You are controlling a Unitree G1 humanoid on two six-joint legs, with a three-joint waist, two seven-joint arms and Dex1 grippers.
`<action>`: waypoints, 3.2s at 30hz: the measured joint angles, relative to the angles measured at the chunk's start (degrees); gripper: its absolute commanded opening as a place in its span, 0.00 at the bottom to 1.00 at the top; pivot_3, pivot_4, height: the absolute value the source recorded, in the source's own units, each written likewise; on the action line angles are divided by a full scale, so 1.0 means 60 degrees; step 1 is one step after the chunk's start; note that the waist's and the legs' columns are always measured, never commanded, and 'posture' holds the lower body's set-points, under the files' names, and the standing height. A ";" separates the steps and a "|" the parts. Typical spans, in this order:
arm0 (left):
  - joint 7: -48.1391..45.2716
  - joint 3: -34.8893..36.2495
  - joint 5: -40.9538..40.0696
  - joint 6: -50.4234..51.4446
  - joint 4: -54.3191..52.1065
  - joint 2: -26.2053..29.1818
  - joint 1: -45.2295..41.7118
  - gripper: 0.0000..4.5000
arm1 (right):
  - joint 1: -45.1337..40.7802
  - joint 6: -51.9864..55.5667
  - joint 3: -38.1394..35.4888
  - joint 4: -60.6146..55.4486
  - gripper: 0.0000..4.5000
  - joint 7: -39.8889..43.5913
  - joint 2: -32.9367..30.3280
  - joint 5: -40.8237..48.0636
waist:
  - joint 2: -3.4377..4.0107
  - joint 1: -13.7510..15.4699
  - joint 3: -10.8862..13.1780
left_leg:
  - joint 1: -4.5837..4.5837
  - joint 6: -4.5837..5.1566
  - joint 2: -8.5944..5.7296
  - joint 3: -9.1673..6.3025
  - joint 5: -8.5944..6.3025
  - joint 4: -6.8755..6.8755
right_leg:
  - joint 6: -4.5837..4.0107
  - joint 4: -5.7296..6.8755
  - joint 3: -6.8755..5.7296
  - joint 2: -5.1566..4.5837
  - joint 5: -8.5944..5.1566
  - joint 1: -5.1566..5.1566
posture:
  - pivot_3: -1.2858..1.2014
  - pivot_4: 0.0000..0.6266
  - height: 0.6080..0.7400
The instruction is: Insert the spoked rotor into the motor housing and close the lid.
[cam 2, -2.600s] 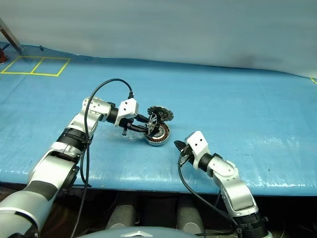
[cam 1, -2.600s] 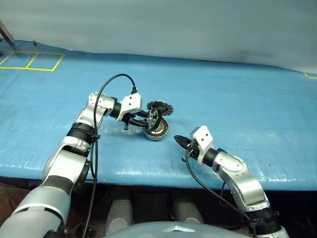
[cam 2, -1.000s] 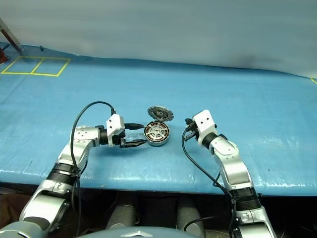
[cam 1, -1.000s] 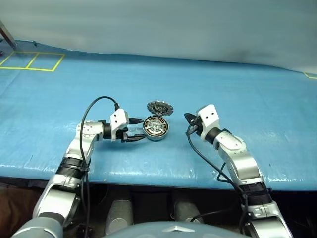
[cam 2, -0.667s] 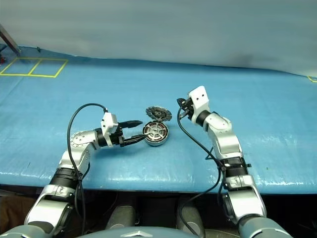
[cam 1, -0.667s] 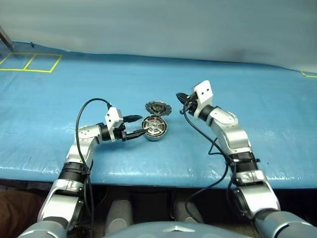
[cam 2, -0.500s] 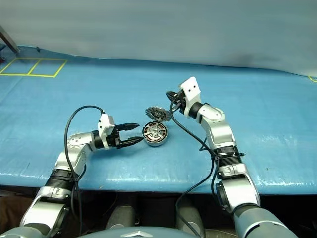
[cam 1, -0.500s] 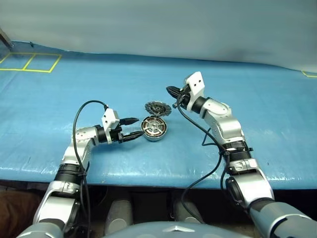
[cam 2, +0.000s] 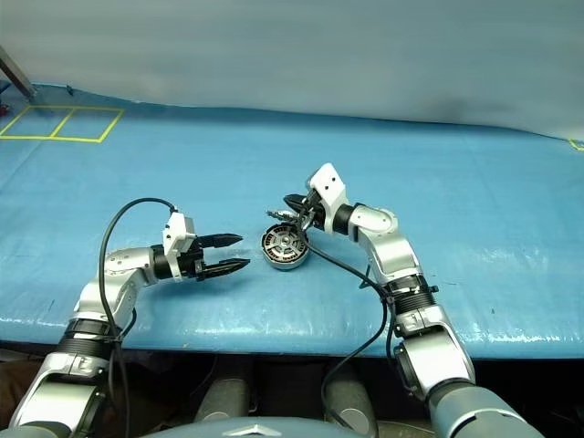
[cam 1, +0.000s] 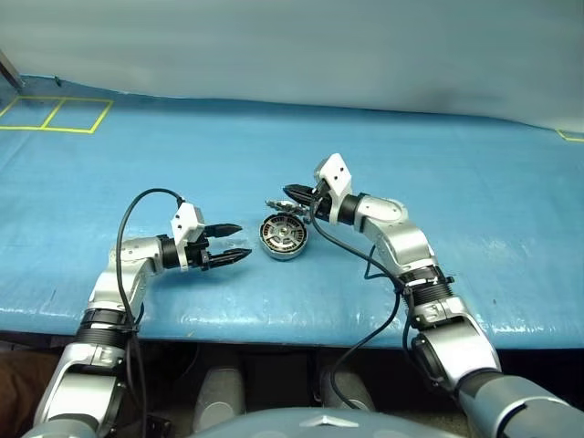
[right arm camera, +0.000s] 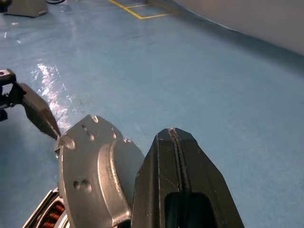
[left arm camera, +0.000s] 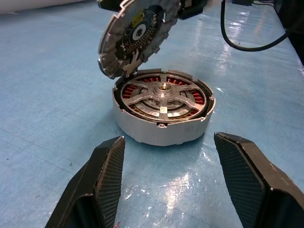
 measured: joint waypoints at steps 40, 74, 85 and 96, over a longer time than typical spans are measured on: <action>-0.0015 -0.0239 -0.0240 0.0376 -0.0317 -0.0481 -0.0017 0.73 | 0.2456 0.0831 -0.0054 -0.2415 0.64 -0.0808 0.0301 0.0674 | -0.0003 0.0020 -0.0002 | 0.0017 -0.0004 0.0005 0.0003 0.0002 -0.0007 | 0.0016 -0.0002 0.0000 0.0002 -0.0030 0.0003 | 0.52 0.24 1.00; 0.0339 0.0004 -0.0267 0.0327 -0.0317 -0.0231 0.0259 0.73 | 0.2593 0.0579 0.0438 -0.1975 0.67 -0.1346 0.0697 0.0125 | -0.0004 0.0019 -0.0003 | 0.0020 -0.0005 0.0006 0.0003 0.0001 -0.0037 | 0.0005 -0.0008 -0.0001 0.0002 -0.0047 -0.0006 | 0.52 0.24 1.00; 0.0388 0.0213 -0.0285 0.0335 -0.0317 -0.0062 0.0405 0.73 | 0.2535 0.0555 0.0600 -0.1993 0.67 -0.1465 0.0747 -0.0189 | -0.0004 -0.0019 -0.0003 | 0.0025 -0.0005 0.0007 0.0003 0.0001 -0.0051 | -0.0001 -0.0006 -0.0001 0.0005 -0.0053 -0.0011 | 0.52 0.24 1.00; 0.0445 0.0236 -0.0285 0.0343 -0.0318 -0.0069 0.0485 0.73 | 0.2396 0.0584 0.0777 -0.1910 0.67 -0.1687 0.0862 -0.0508 | -0.0004 -0.0080 -0.0003 | 0.0029 -0.0005 0.0010 0.0002 0.0002 -0.0050 | -0.0001 -0.0004 -0.0002 0.0007 -0.0052 -0.0012 | 0.52 0.24 1.00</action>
